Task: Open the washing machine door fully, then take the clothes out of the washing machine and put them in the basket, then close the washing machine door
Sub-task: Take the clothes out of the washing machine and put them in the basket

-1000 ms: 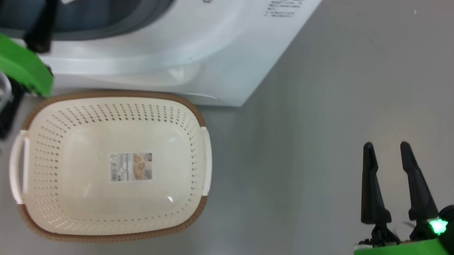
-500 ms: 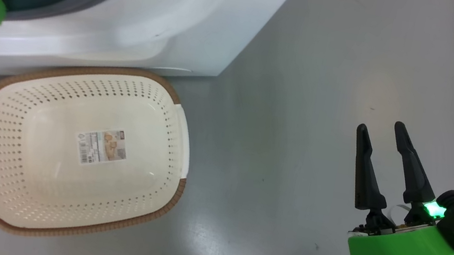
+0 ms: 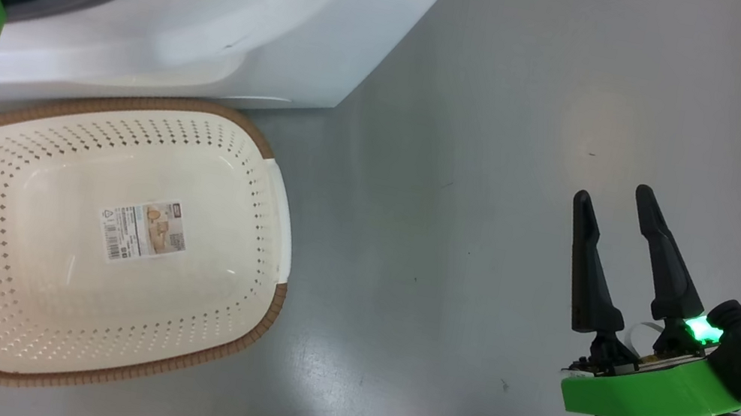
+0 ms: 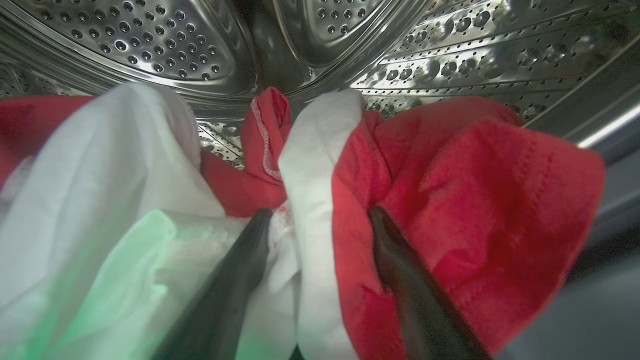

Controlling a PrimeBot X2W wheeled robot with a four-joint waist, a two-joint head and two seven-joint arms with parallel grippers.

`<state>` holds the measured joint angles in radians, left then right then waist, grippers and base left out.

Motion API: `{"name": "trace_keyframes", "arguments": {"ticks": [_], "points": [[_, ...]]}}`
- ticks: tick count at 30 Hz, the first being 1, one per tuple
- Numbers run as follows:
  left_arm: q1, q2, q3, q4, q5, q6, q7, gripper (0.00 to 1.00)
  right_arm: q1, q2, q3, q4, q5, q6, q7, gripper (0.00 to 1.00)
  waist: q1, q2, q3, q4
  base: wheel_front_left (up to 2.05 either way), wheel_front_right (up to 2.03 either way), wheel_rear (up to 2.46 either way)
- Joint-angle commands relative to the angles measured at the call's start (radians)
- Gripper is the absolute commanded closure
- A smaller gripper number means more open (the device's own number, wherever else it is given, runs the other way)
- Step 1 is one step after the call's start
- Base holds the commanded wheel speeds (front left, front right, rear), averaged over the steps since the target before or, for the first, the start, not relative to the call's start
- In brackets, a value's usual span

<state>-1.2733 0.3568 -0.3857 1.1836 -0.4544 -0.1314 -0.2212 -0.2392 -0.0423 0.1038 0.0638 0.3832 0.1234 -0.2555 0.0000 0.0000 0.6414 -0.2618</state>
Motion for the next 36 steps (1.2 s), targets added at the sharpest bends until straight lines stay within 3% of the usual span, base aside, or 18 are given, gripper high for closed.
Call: {"name": "trace_keyframes", "arguments": {"ticks": [1, 2, 4, 16, 24, 36], "points": [[-0.006, 0.044, -0.004, -0.005, -0.011, 0.001, 0.006, 0.26, -0.005, -0.008, 0.018, -0.026, 0.019, 0.007, -0.006, 0.00, 0.0000, 0.0000, 0.001, 0.000, 0.00, 0.00, 0.00], [-0.007, 0.046, -0.016, -0.004, -0.020, 0.001, 0.008, 0.55, -0.007, -0.008, 0.019, -0.027, 0.019, 0.007, -0.006, 0.00, 0.0000, 0.0000, 0.001, 0.001, 0.00, 0.00, 0.00], [-0.008, 0.049, -0.039, -0.005, -0.038, 0.001, 0.009, 0.99, -0.009, -0.008, 0.019, -0.028, 0.019, 0.007, -0.006, 0.00, 0.0000, 0.0000, 0.002, 0.003, 0.00, 0.00, 0.00], [0.005, 0.052, -0.076, -0.031, -0.118, 0.001, -0.039, 1.00, -0.013, -0.008, -0.001, -0.024, 0.008, 0.007, -0.006, 0.00, 0.0000, 0.0000, -0.027, 0.038, 0.00, 0.00, 0.00], [0.157, 0.041, 0.090, -0.270, -0.078, 0.015, -0.040, 1.00, 0.001, -0.008, -0.020, -0.012, -0.013, 0.007, -0.006, 0.00, 0.0000, 0.0000, -0.078, 0.085, 0.00, 0.00, 0.00], [0.470, -0.107, 0.373, -0.605, 0.096, 0.004, -0.040, 1.00, 0.039, -0.008, -0.045, 0.001, -0.043, 0.007, -0.006, 0.00, 0.0000, 0.0000, -0.157, 0.153, 0.00, 0.00, 0.00]]}}
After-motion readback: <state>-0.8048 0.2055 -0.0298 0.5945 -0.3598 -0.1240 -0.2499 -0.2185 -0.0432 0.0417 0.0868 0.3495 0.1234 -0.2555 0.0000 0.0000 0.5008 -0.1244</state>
